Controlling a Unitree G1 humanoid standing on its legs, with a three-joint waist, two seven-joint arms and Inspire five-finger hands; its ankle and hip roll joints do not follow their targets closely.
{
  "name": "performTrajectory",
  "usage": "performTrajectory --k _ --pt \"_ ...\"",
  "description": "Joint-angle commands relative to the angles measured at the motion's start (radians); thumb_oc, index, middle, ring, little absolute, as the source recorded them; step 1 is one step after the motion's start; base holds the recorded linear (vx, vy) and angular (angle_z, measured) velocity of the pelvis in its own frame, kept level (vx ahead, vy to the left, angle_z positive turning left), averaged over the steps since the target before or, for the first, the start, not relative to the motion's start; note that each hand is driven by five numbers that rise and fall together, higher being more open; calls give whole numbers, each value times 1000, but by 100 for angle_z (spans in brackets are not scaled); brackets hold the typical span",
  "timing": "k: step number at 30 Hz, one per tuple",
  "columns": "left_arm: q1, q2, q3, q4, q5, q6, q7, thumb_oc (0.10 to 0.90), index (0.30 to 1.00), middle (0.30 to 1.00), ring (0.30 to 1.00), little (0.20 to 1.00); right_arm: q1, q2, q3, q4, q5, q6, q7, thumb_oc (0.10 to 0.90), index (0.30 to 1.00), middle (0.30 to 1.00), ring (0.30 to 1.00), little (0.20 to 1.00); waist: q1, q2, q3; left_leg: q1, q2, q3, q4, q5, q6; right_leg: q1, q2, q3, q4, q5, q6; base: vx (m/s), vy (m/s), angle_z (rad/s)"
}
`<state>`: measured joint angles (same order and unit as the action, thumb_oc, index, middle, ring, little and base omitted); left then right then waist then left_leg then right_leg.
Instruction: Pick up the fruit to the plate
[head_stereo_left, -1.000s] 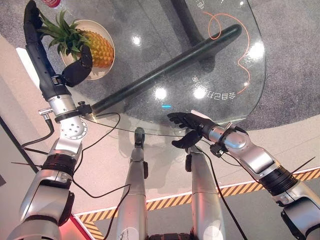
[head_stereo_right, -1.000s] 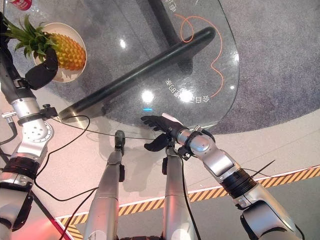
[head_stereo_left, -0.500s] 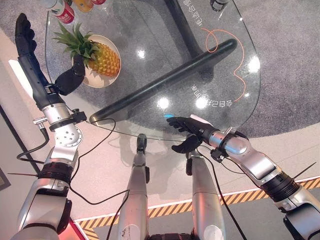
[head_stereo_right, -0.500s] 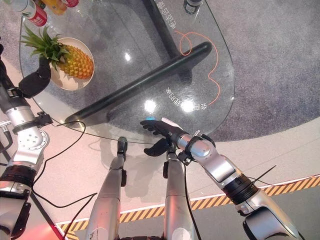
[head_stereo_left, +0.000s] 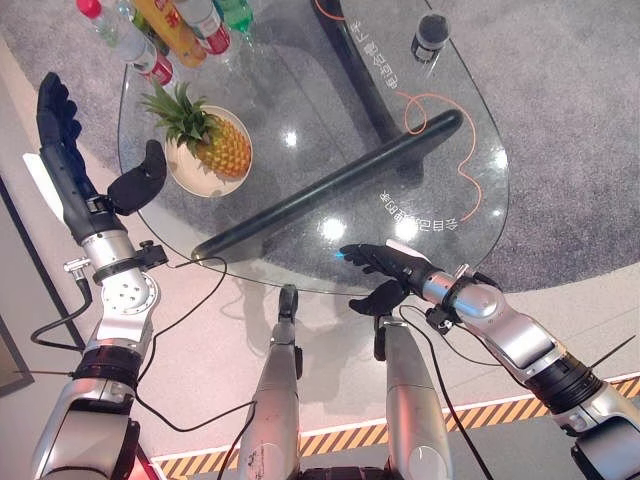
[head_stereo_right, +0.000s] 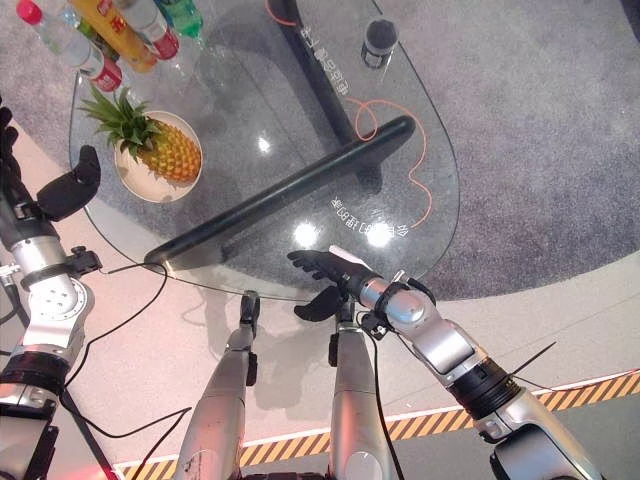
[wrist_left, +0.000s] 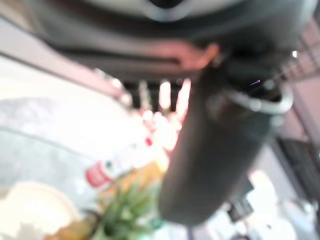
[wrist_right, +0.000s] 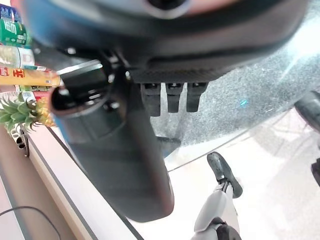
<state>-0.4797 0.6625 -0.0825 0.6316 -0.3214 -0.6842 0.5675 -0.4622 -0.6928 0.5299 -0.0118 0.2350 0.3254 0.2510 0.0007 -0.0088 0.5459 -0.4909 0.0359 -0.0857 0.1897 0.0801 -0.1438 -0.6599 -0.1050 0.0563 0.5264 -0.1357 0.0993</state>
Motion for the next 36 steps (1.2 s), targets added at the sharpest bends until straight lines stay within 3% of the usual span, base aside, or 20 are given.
performTrajectory --k 1,8,12,17,22,27,31,36 --pt "17 -17 102 -91 -90 -77 -59 800 900 900 900 900 43 21 -43 -98 3 -93 60 800 900 900 900 900 5 11 -26 66 -118 29 61 -83 93 186 77 -94 -237 99 -34 -35 -77 4" --pt "137 -111 111 -123 -199 -40 -188 800 900 900 900 900 130 39 -75 -21 3 -160 81 800 900 900 900 900 22 0 -26 192 -111 9 -8 -76 89 322 73 -109 -299 99 -30 -39 -81 4" --pt "239 -168 103 -135 -239 14 -242 800 900 900 900 900 219 57 -108 21 57 -197 109 800 900 900 900 900 30 -5 -68 260 -100 5 -71 -67 83 402 72 -117 -363 109 -28 -11 -85 7" --pt "386 -262 80 -102 -287 71 -327 800 900 900 900 900 352 110 -161 137 20 -265 135 800 900 900 900 900 42 -15 -138 354 -88 2 -146 -58 78 517 75 -123 -450 123 -24 3 -81 5" --pt "474 -326 60 -39 -324 151 -394 800 900 900 900 900 425 191 -187 255 -5 -271 102 800 900 900 900 900 51 -26 -196 412 -81 -5 -183 -52 79 587 72 -131 -492 136 -22 30 -66 17" --pt "550 -388 48 60 -326 255 -451 800 900 900 900 900 498 280 -215 398 -32 -235 37 800 900 900 900 900 60 -36 -277 482 -74 6 -215 -60 83 664 64 -137 -541 153 -15 52 -35 11" --pt "553 -411 39 139 -299 341 -473 800 900 900 900 900 509 331 -235 537 -30 -206 -7 800 900 900 900 900 63 -35 -328 527 -68 22 -238 -64 85 708 60 -134 -570 165 -11 63 -7 9" --pt "526 -429 33 285 -319 423 -522 800 900 900 900 900 484 372 -262 784 -8 -218 -71 800 900 900 900 900 58 -32 -373 572 -63 40 -264 -73 87 747 57 -129 -599 173 -5 29 12 -2"
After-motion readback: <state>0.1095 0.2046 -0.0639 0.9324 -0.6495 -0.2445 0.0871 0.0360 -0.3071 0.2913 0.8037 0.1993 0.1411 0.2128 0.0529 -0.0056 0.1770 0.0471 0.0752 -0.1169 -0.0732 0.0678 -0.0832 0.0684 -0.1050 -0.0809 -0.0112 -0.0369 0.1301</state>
